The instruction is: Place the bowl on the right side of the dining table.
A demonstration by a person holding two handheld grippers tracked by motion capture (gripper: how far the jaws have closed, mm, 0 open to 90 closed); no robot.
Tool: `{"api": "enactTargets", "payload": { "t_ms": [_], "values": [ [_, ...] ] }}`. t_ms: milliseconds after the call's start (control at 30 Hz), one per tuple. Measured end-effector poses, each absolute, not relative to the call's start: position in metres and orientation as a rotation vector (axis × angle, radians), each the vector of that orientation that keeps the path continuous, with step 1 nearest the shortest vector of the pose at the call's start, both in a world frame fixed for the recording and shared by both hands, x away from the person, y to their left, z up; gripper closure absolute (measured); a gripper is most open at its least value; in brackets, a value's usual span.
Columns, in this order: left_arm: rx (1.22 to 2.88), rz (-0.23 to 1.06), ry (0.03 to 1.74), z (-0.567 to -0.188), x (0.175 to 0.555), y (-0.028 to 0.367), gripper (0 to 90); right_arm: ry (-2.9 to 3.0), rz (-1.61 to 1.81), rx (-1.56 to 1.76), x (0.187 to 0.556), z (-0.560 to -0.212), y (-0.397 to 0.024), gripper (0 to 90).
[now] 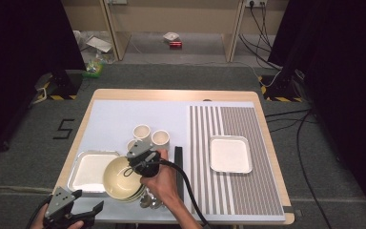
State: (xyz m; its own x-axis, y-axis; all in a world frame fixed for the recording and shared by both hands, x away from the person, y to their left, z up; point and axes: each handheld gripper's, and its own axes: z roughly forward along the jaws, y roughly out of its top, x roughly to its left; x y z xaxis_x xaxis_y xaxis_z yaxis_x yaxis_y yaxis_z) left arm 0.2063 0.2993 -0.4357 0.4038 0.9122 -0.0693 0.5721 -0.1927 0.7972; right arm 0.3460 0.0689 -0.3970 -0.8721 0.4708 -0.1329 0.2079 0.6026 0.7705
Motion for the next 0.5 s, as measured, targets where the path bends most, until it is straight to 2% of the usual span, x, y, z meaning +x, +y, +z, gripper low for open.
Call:
{"api": "enactTargets", "payload": {
  "t_ms": [500],
  "values": [
    [1.841, 0.573, 1.269, -0.430, 0.218, 0.282, 14.8, 2.515, 1.144, 0.554, 0.346, -0.393, 0.069, 82.4]
  ]
}}
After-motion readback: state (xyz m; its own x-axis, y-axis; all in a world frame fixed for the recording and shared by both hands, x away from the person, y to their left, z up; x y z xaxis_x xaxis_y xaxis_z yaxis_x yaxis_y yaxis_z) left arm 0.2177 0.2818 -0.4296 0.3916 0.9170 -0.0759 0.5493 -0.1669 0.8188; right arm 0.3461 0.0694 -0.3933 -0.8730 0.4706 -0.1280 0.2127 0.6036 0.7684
